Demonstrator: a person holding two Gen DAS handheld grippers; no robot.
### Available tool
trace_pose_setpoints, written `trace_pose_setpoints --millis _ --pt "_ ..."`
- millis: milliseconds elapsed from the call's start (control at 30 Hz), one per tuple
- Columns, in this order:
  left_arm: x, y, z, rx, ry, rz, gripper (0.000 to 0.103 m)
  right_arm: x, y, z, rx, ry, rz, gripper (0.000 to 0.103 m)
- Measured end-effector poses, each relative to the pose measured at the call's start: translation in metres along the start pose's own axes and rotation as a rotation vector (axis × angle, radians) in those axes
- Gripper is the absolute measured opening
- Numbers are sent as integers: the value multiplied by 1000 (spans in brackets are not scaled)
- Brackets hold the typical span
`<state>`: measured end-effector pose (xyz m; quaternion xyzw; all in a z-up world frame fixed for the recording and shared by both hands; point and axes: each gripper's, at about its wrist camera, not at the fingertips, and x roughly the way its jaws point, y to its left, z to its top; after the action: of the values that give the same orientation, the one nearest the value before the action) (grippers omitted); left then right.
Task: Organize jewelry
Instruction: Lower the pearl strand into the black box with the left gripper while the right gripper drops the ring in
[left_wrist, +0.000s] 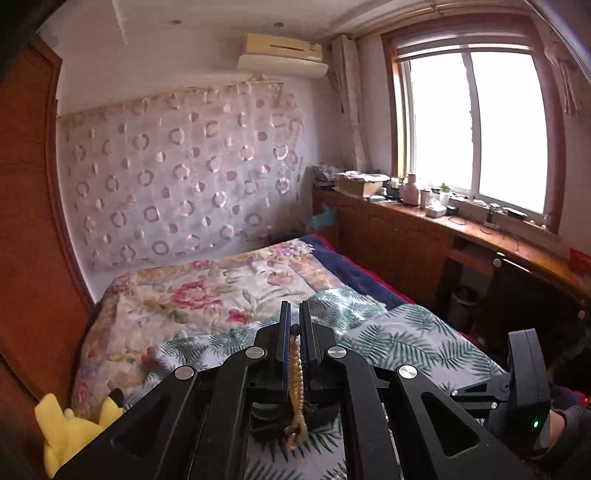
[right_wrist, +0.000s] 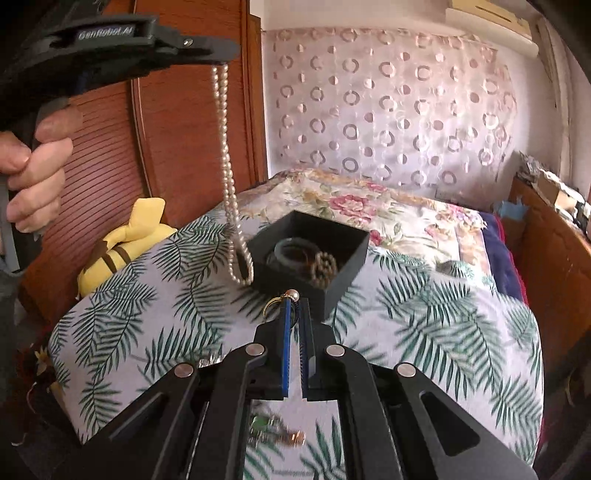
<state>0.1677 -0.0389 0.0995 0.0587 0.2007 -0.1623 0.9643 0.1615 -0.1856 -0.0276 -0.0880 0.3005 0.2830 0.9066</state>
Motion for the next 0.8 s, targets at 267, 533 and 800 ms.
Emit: trace_pose_setpoints --millis 267,533,800 --pt "21 13 23 -3 2 25 4 28 -13 22 -2 18 -19 5" --pt "60 29 -1 -35 85 38 4 69 -23 32 24 49 -5 5" --pt "94 50 -59 -99 196 41 4 106 -28 30 48 98 12 5"
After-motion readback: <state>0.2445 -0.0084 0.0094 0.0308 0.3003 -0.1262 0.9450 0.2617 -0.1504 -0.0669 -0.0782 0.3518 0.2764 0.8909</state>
